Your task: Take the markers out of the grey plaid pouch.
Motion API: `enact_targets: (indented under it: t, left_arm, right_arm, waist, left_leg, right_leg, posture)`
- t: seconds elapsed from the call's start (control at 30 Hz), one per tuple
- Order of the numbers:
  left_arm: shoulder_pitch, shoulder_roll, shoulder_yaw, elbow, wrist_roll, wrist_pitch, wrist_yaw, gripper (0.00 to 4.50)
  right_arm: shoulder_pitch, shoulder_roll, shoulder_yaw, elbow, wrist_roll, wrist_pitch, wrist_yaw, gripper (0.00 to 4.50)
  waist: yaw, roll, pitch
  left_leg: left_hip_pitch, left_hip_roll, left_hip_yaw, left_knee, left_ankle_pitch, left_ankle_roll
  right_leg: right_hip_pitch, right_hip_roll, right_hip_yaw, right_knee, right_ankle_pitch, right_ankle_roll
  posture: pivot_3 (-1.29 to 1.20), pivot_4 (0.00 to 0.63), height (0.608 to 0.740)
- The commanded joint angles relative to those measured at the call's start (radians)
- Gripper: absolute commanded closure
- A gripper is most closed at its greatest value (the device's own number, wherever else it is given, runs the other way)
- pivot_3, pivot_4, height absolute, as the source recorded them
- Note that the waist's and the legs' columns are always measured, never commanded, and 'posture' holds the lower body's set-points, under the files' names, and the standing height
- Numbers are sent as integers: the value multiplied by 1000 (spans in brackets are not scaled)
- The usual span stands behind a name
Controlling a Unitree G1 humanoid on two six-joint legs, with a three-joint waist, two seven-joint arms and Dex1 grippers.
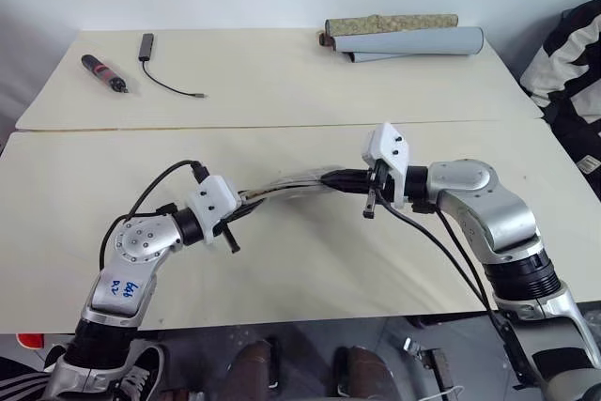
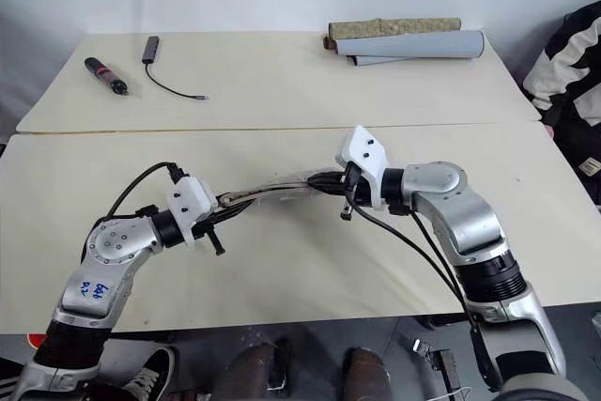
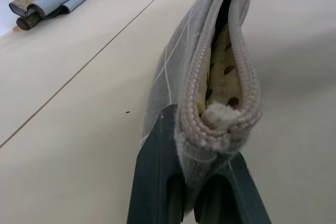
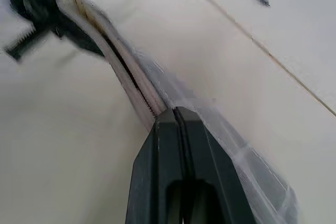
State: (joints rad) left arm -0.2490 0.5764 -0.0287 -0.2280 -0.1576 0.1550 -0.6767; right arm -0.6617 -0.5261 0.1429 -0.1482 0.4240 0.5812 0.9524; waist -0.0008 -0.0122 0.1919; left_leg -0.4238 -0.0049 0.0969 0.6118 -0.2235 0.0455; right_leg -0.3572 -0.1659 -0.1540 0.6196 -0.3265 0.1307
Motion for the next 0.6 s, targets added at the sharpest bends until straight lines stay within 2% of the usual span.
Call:
enact_targets:
  t: [0.03, 0.2, 0.5, 0.6]
  left_arm:
    - [0, -3, 10, -41, -10, -13, -5, 4500]
    - [4, -2, 10, -45, -9, -18, -17, 4500]
    - [3, -10, 16, -50, -15, -5, -14, 4500]
    - [5, -7, 11, -55, -13, -8, -20, 4500]
  right_arm:
    - [-1, -15, -16, -57, 14, -12, 14, 4477]
    - [29, -50, 31, -15, -82, -76, 13, 4477]
    - [32, -41, 34, -20, -78, -91, 46, 4477]
    - [22, -48, 61, 7, -140, -102, 24, 4477]
  waist:
    - [0, 0, 0]
    - [2, 0, 0]
    - [0, 0, 0]
    - [0, 0, 0]
  left_leg:
    - [0, 0, 0, 0, 0, 0]
    - [0, 0, 0, 0, 0, 0]
    - [0, 0, 0, 0, 0, 0]
    - [0, 0, 0, 0, 0, 0]
  right_leg:
    - [0, 0, 0, 0, 0, 0]
    - [0, 0, 0, 0, 0, 0]
    - [0, 0, 0, 0, 0, 0]
    - [0, 0, 0, 0, 0, 0]
  posture:
    - [0, 150, 740]
    - [0, 150, 740]
    - [0, 150, 740]
    - [0, 150, 740]
